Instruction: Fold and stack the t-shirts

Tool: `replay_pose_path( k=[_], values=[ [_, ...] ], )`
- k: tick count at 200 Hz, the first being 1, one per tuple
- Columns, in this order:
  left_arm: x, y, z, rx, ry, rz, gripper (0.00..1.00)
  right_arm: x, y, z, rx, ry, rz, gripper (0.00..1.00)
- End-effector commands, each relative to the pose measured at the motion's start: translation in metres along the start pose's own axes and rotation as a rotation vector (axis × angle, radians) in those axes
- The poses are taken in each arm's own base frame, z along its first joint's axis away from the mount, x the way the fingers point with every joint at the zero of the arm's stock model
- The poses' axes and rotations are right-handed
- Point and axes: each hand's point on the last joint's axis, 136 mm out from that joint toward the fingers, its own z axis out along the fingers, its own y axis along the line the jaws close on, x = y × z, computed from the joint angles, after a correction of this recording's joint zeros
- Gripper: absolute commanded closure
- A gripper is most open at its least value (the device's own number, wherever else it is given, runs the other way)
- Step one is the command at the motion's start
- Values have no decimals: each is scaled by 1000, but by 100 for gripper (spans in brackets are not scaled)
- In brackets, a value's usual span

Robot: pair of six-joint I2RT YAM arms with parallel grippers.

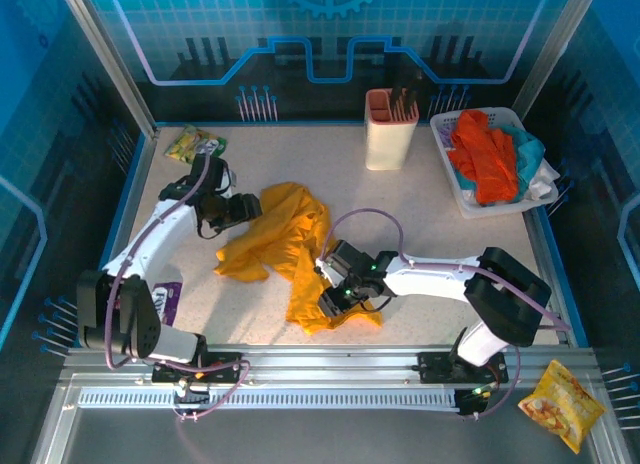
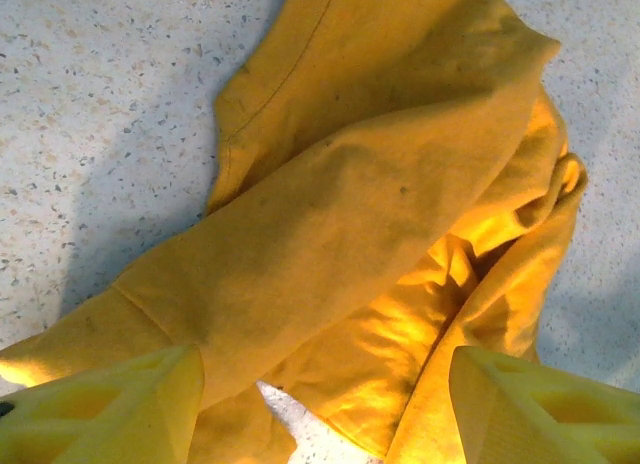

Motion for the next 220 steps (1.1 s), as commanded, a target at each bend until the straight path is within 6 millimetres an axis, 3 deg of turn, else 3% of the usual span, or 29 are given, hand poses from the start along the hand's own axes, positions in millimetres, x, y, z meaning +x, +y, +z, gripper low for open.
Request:
replay_pose_path(
  k=[1, 16, 39, 70, 116, 153, 198, 220],
  values=[
    [-18, -21, 7, 29, -38, 18, 34, -7, 15, 7, -61, -24, 14, 60],
    [-25, -33, 17, 16, -46, 67, 35, -9, 16, 9, -63, -24, 17, 55],
    [-34, -52, 40, 14, -35, 132, 41, -10, 14, 13, -48, -18, 33, 55],
    [-51, -65, 78, -40, -20, 201, 45, -7, 3, 17, -1, -24, 81, 66],
    [-53, -95, 117, -50, 29, 286, 47, -4, -37, -9, 183, -110, 167, 100],
    [-57, -91, 140, -111, 58, 277, 59, -1, -60, -30, 236, -166, 226, 100],
    [-64, -88, 134, -140, 36, 288, 91, 8, -95, -51, 357, -191, 330, 100],
    [-72, -84, 118, -103, 25, 244, 98, 5, -122, -73, 434, -244, 417, 100]
  ],
)
